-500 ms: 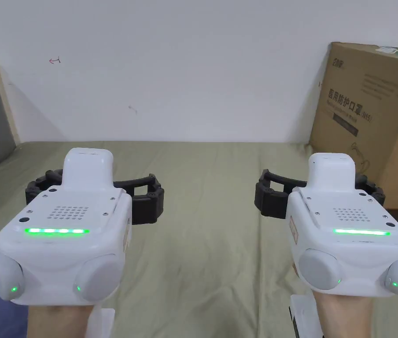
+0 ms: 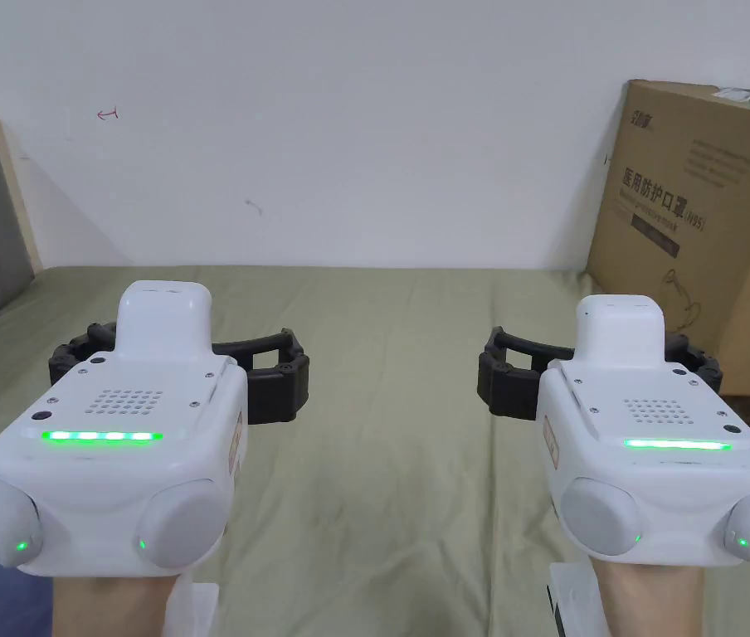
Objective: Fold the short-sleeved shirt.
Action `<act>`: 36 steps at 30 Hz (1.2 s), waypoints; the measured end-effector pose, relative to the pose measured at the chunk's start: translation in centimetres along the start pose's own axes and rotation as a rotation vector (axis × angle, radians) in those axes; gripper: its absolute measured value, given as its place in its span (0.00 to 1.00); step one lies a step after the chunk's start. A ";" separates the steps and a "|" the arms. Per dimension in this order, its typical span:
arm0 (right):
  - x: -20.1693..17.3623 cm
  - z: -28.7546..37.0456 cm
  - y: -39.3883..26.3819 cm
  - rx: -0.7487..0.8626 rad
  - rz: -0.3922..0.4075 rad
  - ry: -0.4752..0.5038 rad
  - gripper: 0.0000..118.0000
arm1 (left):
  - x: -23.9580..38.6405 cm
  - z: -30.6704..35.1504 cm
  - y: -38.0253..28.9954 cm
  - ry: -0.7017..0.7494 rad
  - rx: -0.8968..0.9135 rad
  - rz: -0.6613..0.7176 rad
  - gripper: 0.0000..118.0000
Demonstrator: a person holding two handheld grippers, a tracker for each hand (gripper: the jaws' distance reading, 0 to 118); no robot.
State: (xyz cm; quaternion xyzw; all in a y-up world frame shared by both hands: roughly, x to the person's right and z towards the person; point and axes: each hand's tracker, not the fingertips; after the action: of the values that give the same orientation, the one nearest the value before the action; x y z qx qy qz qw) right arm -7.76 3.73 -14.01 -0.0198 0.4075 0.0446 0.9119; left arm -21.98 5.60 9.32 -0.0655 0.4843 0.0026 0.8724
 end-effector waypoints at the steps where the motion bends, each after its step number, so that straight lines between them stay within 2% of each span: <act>1: 0.0 0.0 0.0 -0.002 -0.002 0.005 1.00 | 0.0 0.0 0.0 -0.002 0.001 -0.001 1.00; 8: 0.4 -0.2 0.1 -0.024 -0.056 0.027 1.00 | 0.2 0.0 0.0 -0.010 -0.003 0.001 1.00; 36: 0.5 -0.2 0.1 -0.036 -0.053 0.034 1.00 | 0.3 0.0 -0.2 0.000 -0.002 -0.016 1.00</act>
State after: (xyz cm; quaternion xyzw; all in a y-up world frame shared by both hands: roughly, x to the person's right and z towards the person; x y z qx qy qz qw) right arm -7.59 3.81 -14.51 -0.0480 0.4215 0.0274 0.9052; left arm -21.80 5.40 9.14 -0.0702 0.4839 -0.0038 0.8723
